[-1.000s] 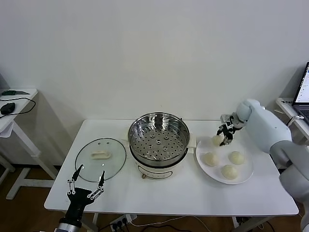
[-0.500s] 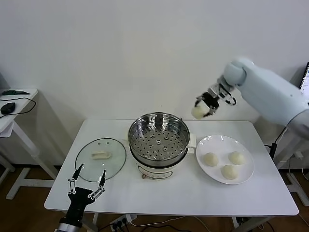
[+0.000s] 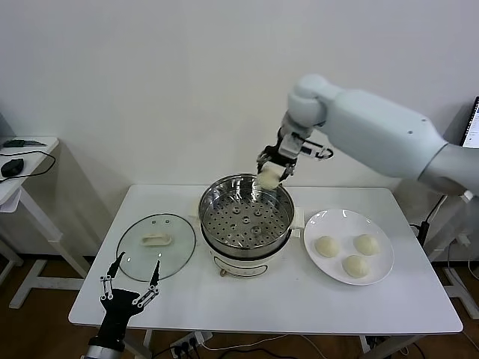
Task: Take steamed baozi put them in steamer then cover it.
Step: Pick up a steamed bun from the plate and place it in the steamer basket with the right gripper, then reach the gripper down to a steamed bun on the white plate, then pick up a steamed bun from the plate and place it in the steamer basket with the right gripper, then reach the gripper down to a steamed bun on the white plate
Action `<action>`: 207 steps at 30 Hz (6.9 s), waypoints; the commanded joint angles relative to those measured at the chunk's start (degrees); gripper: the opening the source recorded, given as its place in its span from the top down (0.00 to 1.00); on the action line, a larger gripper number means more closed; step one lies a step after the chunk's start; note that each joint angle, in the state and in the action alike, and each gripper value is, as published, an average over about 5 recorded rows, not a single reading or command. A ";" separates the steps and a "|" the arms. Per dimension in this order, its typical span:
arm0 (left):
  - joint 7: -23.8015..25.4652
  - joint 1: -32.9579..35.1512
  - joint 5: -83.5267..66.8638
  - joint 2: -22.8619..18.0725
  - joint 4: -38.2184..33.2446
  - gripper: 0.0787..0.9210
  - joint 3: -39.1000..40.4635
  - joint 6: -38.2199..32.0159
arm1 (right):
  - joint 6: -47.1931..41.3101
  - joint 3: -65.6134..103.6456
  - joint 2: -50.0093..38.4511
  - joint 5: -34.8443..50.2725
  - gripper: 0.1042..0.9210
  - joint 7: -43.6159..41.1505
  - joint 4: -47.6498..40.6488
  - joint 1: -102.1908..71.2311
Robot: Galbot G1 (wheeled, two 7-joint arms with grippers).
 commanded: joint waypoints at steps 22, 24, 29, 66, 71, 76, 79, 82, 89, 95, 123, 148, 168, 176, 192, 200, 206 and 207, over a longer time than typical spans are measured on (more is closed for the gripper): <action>-0.31 0.20 0.08 -0.02 0.55 0.12 -0.39 0.34 | 4.97 5.73 14.12 -17.92 0.33 6.07 -17.95 -11.21; -0.30 0.24 0.08 -0.10 0.54 0.12 -0.34 0.33 | 5.08 5.84 14.52 -18.21 0.32 6.42 -18.48 -11.11; -0.26 0.26 0.07 -0.21 0.35 0.12 -0.38 0.26 | 5.21 5.66 13.77 -17.22 0.19 6.08 -16.74 -10.53; 0.15 0.49 0.28 0.26 -0.04 0.12 -0.08 0.06 | -40.84 -17.13 -26.37 37.15 0.12 5.80 0.43 -8.49; 0.12 0.67 0.33 0.06 -0.03 0.12 -0.02 0.02 | -41.60 -14.35 -24.34 35.87 0.12 9.10 -1.60 -12.51; 0.05 1.20 0.32 -0.28 -0.19 0.12 0.01 -0.08 | -41.56 -11.31 -22.17 34.05 0.12 9.46 -4.56 -15.27; 0.05 1.42 0.33 -0.35 -0.09 0.12 -0.05 -0.19 | -41.34 -10.15 -20.98 33.56 0.12 9.58 -6.31 -16.21; 0.05 1.52 0.34 -0.38 -0.03 0.12 -0.27 -0.28 | -41.15 -9.55 -20.01 33.47 0.12 9.91 -7.72 -16.78; 0.06 1.62 0.35 -0.74 0.26 0.12 -0.39 -0.56 | -41.07 -8.96 -18.70 33.09 0.12 10.03 -9.81 -17.59; 0.06 1.50 0.35 -0.71 0.34 0.12 -0.62 -0.67 | -40.94 -8.30 -17.51 32.87 0.12 10.06 -11.24 -18.43; -0.10 1.02 0.21 -0.03 -0.36 0.12 -0.69 -0.90 | -40.71 -16.81 -16.06 37.44 0.33 -12.82 0.34 14.26; -0.28 0.32 0.21 0.24 -0.41 0.12 -0.12 -1.20 | -51.77 -26.01 15.50 54.60 0.35 4.76 -1.98 10.52; -0.34 0.09 0.08 0.41 0.42 0.12 -0.97 -2.15 | -52.16 -26.81 19.68 51.51 0.35 9.22 -8.95 3.11; -0.50 -0.11 0.08 0.20 0.76 0.12 -1.33 -2.48 | -51.97 -26.66 19.27 50.91 0.32 10.36 -9.21 1.89; -0.54 0.09 0.08 0.33 0.43 0.12 -1.51 -2.34 | -50.03 -19.61 -2.06 44.30 0.12 0.88 5.46 11.52; -0.53 -0.48 0.08 0.68 0.43 0.12 -0.77 -1.98 | -43.60 -16.71 -22.30 42.37 0.12 -8.40 7.16 14.21; -0.47 -0.30 0.15 1.15 0.17 0.12 -1.14 -1.78 | -38.25 -17.97 -31.71 36.62 0.12 -9.10 7.16 10.45; -0.46 -0.31 0.15 1.24 0.16 0.12 -1.24 -1.75 | -37.99 -18.68 -32.61 35.83 0.12 -8.51 7.43 9.55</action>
